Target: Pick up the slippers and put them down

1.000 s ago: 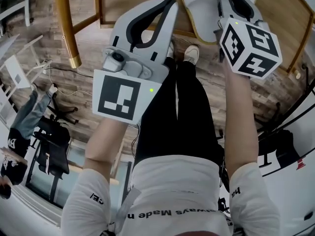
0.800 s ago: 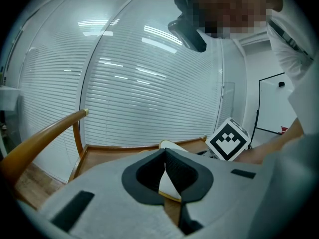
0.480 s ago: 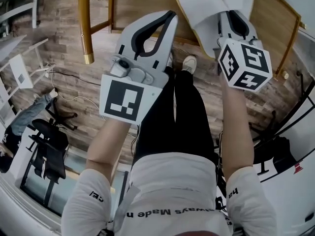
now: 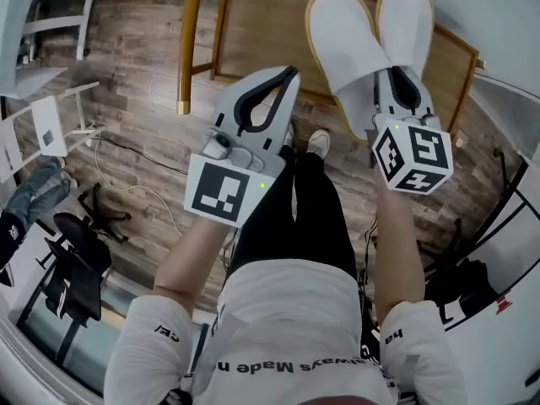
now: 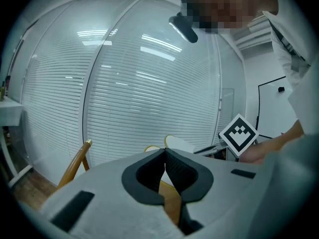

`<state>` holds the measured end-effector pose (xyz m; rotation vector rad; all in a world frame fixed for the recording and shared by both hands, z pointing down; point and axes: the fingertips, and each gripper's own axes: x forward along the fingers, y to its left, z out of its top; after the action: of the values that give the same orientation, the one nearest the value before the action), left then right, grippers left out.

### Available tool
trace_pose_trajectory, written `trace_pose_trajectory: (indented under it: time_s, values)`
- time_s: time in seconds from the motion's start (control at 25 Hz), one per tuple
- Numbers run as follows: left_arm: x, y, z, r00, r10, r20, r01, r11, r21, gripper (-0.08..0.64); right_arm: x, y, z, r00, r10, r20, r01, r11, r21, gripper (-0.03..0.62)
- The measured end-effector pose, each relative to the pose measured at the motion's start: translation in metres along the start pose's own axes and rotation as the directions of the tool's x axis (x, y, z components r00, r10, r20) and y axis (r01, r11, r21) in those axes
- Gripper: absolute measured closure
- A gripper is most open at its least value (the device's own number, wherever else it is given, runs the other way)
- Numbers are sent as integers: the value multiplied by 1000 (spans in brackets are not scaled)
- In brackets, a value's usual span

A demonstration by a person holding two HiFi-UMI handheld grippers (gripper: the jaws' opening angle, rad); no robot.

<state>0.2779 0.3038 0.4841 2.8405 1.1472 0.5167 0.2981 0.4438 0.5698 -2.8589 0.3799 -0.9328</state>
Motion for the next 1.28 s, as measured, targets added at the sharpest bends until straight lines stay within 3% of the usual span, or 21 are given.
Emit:
trace_pose_trajectory:
  time_s: [0.88,1.28]
  values:
    - [-114,-59,190,987,31,158,-34,999,19,549,-169,58,171,981,86,173,-72,993,-90,568]
    - [-168,-100,247,975,33,222,-46,997,55,549,-255,70,212,965,103,240,-82,992,-96,569]
